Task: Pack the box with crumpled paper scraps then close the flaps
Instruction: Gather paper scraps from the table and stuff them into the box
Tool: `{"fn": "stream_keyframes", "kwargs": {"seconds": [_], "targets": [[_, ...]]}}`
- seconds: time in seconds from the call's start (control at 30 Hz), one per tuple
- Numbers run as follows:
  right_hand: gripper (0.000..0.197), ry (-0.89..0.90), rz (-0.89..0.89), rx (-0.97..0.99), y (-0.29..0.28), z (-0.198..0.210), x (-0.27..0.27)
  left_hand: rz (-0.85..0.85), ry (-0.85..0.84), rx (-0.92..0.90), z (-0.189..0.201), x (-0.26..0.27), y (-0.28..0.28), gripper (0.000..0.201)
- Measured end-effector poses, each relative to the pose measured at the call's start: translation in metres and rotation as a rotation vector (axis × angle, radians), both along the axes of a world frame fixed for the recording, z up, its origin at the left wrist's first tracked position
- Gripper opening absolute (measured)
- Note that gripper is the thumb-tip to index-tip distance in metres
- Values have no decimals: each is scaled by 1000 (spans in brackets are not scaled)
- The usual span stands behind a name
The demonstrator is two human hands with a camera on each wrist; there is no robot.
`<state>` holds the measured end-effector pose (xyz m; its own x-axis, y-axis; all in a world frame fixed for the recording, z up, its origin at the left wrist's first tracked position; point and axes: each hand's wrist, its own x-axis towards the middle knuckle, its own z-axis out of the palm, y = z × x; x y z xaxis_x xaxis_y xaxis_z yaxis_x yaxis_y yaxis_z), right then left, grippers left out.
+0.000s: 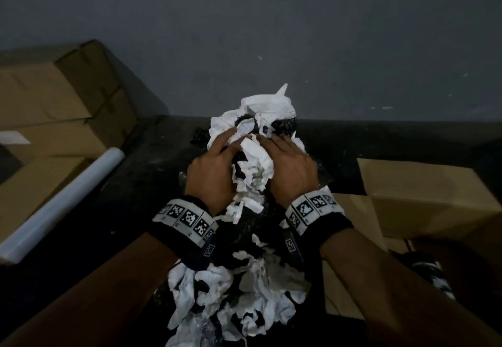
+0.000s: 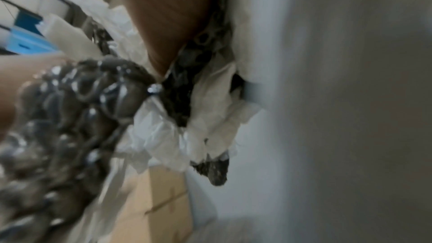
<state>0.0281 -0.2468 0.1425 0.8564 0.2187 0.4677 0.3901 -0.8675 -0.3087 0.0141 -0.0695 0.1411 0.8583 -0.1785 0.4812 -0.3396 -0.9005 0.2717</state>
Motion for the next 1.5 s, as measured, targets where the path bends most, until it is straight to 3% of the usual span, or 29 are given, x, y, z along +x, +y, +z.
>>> {"fn": "stream_keyframes", "kwargs": {"seconds": [0.17, 0.37, 0.5, 0.7, 0.83, 0.9, 1.07, 1.2, 1.3, 1.5], "targets": [[64, -41, -57, 31, -87, 32, -19, -67, -34, -11, 29, -5, -86, 74], [57, -143, -73, -12, -226, 38, -52, -187, 15, -78, 34, -20, -223, 75], [55, -53, -173, -64, -309, 35, -74, -245, 76, -78, 15, -29, -309, 81], [62, 174, -222, -125, -395, 0, -104, -295, 261, -28, -26, -51, -400, 74], [48, 456, -199, -190, -426, -33, -101, -296, 438, 55, -63, -55, -428, 77], [52, 575, -176, -187, -438, -54, -94, -311, 570, 71, -85, -53, -434, 93], [122, 933, -42, -395, -461, -110, -74, -287, 797, 292, -131, -47, -429, 146], [140, 947, 13, -434, -470, -110, -65, -304, 865, 397, -119, -36, -427, 146], [138, 882, 68, -412, -471, -98, -49, -333, 800, 371, -106, -19, -427, 144], [152, 805, 65, -314, -465, -121, -29, -371, 836, 453, -105, 1, -445, 162]]}}
